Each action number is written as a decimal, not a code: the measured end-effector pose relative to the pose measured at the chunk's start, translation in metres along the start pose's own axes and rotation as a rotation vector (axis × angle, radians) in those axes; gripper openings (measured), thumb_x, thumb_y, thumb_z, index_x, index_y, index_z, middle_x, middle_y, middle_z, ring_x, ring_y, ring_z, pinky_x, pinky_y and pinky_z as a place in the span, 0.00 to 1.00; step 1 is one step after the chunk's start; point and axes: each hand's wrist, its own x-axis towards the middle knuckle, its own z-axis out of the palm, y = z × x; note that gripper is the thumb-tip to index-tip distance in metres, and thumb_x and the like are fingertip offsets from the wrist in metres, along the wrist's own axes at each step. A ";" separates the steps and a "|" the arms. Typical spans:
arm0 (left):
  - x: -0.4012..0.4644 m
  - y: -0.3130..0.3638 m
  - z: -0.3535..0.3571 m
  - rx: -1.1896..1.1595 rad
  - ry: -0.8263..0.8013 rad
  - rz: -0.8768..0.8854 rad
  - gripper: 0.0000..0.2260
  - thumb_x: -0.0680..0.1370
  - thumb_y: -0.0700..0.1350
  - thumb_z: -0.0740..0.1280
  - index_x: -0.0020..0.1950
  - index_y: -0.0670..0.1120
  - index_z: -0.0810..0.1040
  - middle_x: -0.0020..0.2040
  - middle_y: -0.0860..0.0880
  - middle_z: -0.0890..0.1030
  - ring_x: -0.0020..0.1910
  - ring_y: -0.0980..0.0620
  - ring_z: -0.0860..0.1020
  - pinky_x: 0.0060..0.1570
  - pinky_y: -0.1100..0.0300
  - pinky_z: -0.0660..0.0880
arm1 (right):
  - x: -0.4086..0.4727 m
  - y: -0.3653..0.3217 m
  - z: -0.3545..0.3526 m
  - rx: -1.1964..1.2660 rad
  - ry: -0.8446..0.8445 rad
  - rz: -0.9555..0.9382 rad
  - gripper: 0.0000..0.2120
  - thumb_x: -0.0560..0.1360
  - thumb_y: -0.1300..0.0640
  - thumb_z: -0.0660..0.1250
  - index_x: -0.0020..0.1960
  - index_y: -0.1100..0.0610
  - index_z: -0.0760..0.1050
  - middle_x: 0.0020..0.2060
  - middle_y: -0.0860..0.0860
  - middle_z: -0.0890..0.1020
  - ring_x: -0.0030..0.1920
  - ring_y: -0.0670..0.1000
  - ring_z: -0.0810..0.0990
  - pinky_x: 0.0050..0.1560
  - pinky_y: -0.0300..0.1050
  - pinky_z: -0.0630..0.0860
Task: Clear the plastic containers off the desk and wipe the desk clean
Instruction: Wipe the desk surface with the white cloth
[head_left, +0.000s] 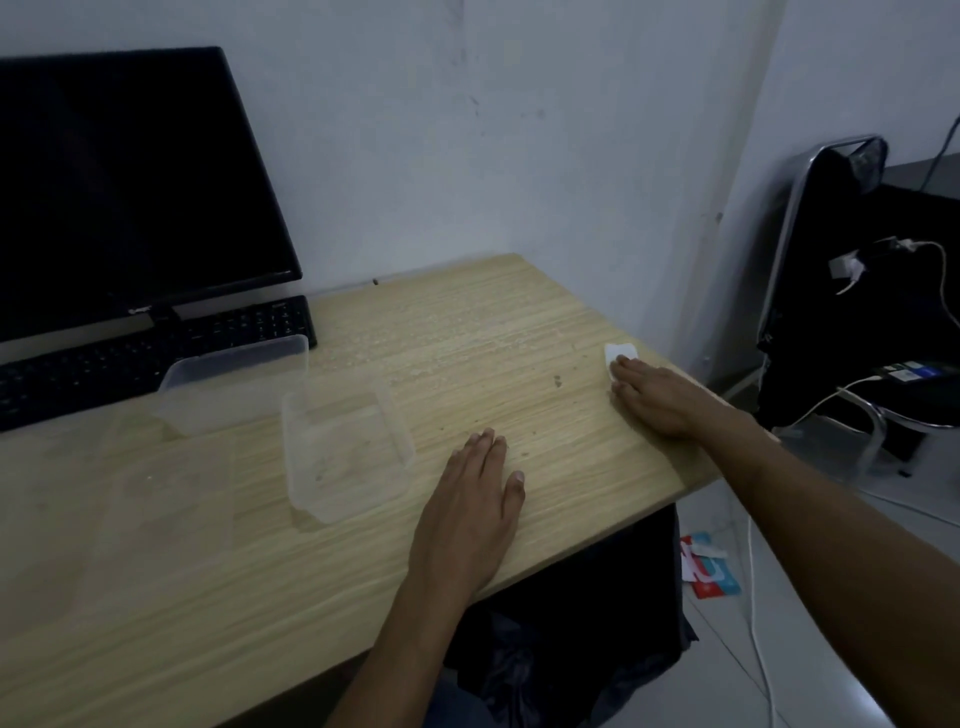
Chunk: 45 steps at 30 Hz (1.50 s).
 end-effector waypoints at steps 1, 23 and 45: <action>0.000 0.000 -0.001 -0.004 -0.001 -0.004 0.38 0.74 0.61 0.33 0.78 0.46 0.56 0.79 0.50 0.55 0.77 0.56 0.51 0.71 0.67 0.36 | 0.003 -0.005 0.000 0.000 0.002 -0.026 0.24 0.84 0.50 0.45 0.78 0.56 0.49 0.78 0.52 0.51 0.77 0.49 0.50 0.74 0.45 0.47; -0.007 0.010 -0.019 -0.338 0.114 0.022 0.19 0.84 0.48 0.52 0.75 0.49 0.64 0.76 0.54 0.63 0.74 0.63 0.57 0.73 0.68 0.52 | -0.025 -0.116 0.038 -0.060 -0.034 -0.466 0.25 0.83 0.50 0.47 0.78 0.54 0.51 0.78 0.49 0.54 0.77 0.44 0.50 0.75 0.46 0.47; -0.054 -0.066 -0.060 0.233 0.344 0.012 0.21 0.81 0.49 0.53 0.68 0.41 0.73 0.69 0.44 0.73 0.71 0.48 0.67 0.73 0.49 0.55 | 0.001 -0.185 0.053 -0.096 -0.021 -0.462 0.24 0.84 0.51 0.46 0.78 0.54 0.51 0.78 0.50 0.54 0.77 0.46 0.51 0.74 0.47 0.47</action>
